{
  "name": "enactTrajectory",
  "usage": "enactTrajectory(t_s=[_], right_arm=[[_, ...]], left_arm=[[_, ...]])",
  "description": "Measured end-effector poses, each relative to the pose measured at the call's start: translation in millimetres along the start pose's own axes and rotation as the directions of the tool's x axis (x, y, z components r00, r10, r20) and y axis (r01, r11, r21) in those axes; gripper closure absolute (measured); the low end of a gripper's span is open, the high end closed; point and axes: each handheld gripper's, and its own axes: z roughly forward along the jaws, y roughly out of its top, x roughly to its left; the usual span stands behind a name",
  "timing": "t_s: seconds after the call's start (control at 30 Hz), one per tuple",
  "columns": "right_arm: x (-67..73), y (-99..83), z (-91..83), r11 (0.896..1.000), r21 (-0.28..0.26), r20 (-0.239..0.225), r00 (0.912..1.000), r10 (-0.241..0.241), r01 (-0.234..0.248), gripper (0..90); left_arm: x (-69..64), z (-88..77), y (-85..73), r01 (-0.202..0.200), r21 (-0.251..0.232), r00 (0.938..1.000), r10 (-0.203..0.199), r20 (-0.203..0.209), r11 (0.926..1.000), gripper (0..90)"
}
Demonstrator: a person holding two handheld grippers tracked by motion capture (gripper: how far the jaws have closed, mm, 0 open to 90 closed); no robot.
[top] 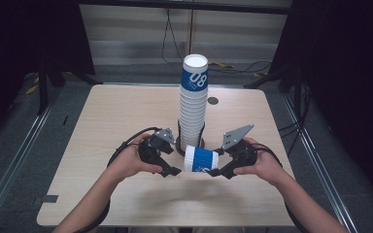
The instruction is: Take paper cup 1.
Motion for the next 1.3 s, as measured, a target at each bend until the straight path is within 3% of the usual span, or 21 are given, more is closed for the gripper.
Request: enactTrajectory(t_s=[0.17,0.33,0.53,0.93,1.17,1.27,1.3], right_arm=[[-0.3,-2.7,-0.4,1.000,-0.004,-0.001,0.9999,0.012,-0.012,30.0],[-1.2,-3.4,-1.8,1.000,-0.013,0.001,0.9999,0.016,-0.016,30.1],[-2.2,-4.7,-3.4,1.000,-0.015,0.007,0.9997,0.021,-0.021,30.0],[-5.2,-8.8,-6.3,0.999,-0.022,0.018,0.9990,0.040,-0.039,30.0],[-5.5,-11.6,-7.9,0.999,-0.020,0.026,0.9986,0.046,-0.046,30.0],[-5.6,-10.3,-6.9,0.999,-0.019,0.026,0.9989,0.040,-0.040,30.0],[-5.2,-9.5,-6.9,0.999,-0.016,0.025,0.9988,0.041,-0.041,30.0]], left_arm=[[-0.9,1.2,1.2,0.000,-0.039,1.0000,0.000,-0.002,0.9992,17.8],[-0.4,1.4,2.8,-0.020,-0.047,0.9996,0.019,-0.020,0.9987,17.0],[-1.2,2.7,2.7,-0.011,-0.056,0.9999,0.011,-0.006,0.9983,17.4],[-0.5,5.6,9.3,-0.046,-0.072,0.9989,0.046,0.005,0.9964,17.4],[-2.8,6.8,8.0,-0.046,-0.079,0.9989,0.046,0.006,0.9958,17.4],[-2.9,5.4,7.2,-0.050,-0.087,0.9988,0.050,-0.001,0.9950,17.4],[-3.8,5.6,7.1,-0.047,-0.112,0.9989,0.047,-0.002,0.9926,17.1]])
